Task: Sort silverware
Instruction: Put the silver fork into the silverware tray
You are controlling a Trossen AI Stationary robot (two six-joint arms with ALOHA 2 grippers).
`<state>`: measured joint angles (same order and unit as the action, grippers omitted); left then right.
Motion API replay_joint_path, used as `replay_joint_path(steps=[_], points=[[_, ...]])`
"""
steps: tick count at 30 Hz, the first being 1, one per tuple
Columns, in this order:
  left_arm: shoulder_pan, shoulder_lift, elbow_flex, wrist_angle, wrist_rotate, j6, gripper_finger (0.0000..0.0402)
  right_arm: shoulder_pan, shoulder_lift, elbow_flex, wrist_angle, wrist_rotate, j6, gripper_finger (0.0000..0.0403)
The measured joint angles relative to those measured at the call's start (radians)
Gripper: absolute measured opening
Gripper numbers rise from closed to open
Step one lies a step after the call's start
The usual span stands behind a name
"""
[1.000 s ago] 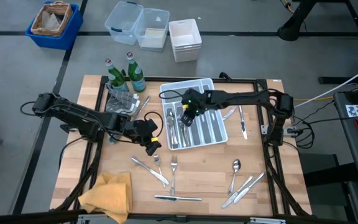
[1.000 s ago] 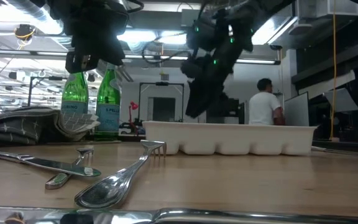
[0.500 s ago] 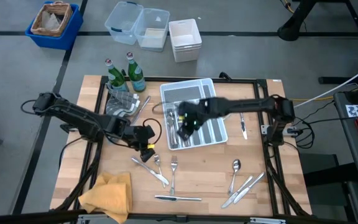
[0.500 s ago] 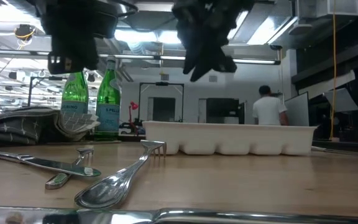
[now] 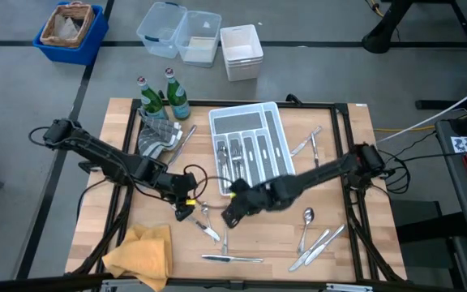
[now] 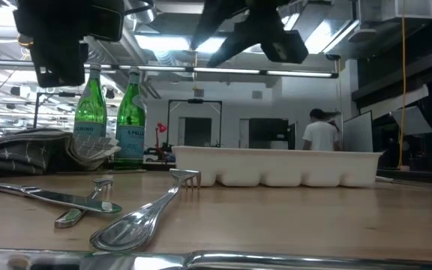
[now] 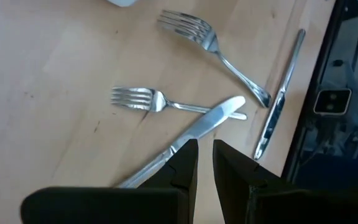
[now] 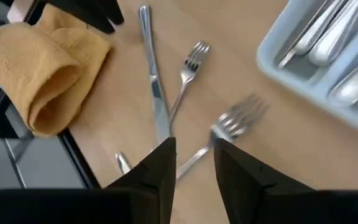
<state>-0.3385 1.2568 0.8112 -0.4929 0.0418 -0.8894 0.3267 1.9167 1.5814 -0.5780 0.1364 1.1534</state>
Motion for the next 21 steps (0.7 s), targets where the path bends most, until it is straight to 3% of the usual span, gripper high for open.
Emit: replay_joint_path(steps=[9, 21], points=[[-0.037, 0.000, 0.000, 0.006, 0.000, 0.002, 0.0040, 0.075, 0.134, 0.000, 0.055, 0.056, 0.250, 0.0112], [-0.048, 0.000, 0.000, 0.006, -0.001, 0.006, 0.0040, 0.079, 0.228, 0.000, 0.065, 0.057, 0.265, 0.0112]])
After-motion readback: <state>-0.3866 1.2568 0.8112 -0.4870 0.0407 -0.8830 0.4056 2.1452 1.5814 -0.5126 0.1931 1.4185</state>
